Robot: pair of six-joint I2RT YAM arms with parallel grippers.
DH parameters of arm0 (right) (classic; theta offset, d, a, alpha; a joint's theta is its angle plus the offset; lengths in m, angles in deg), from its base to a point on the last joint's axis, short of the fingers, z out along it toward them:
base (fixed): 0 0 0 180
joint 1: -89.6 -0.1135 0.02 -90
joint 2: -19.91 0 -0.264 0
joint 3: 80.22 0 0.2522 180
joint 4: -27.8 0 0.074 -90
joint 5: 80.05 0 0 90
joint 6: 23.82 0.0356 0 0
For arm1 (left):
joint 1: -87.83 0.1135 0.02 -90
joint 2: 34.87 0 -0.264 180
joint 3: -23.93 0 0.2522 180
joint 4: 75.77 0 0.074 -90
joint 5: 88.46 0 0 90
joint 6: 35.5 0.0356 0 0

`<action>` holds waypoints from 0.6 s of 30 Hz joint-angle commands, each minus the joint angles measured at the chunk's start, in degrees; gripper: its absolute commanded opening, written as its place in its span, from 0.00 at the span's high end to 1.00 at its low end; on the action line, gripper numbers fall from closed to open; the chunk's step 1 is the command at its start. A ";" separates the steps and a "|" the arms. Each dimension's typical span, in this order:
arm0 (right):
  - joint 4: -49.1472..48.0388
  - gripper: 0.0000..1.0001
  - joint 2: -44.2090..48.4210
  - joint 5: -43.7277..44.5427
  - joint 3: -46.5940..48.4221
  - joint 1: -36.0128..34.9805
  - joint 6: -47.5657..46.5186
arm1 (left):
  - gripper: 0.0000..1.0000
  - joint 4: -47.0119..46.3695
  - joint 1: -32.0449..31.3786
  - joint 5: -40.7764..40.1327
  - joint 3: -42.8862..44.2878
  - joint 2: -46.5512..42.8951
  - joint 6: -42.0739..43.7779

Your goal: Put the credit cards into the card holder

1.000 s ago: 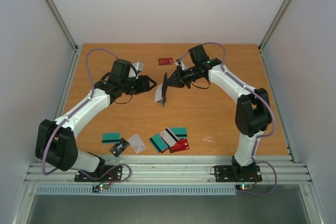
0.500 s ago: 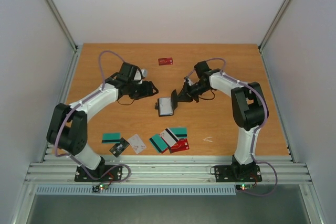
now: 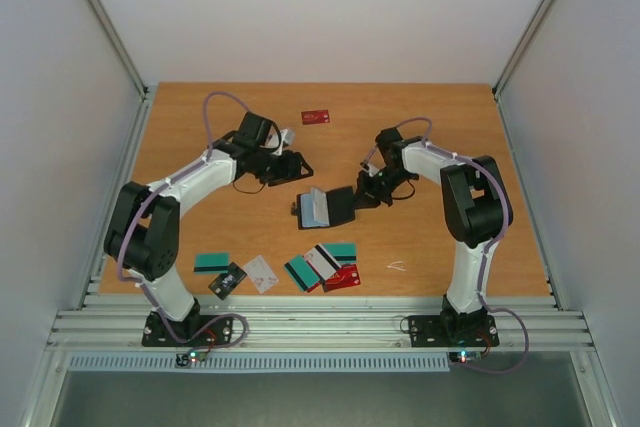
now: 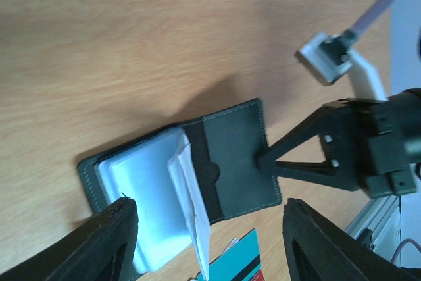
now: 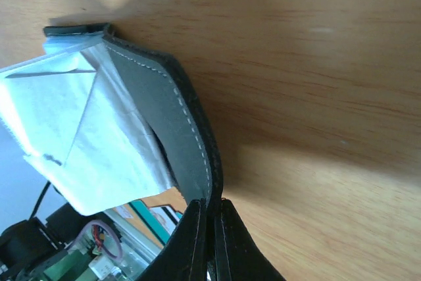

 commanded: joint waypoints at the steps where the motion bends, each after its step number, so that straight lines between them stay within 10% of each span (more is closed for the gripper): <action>1: 2.01 0.99 -1.13 3.59 -0.97 0.31 -0.97 | 0.39 1.50 -1.22 0.74 2.81 1.82 2.17; 18: 0.44 0.96 -3.36 3.69 -2.98 0.31 2.29 | 0.54 2.38 -6.34 2.68 7.30 10.20 1.45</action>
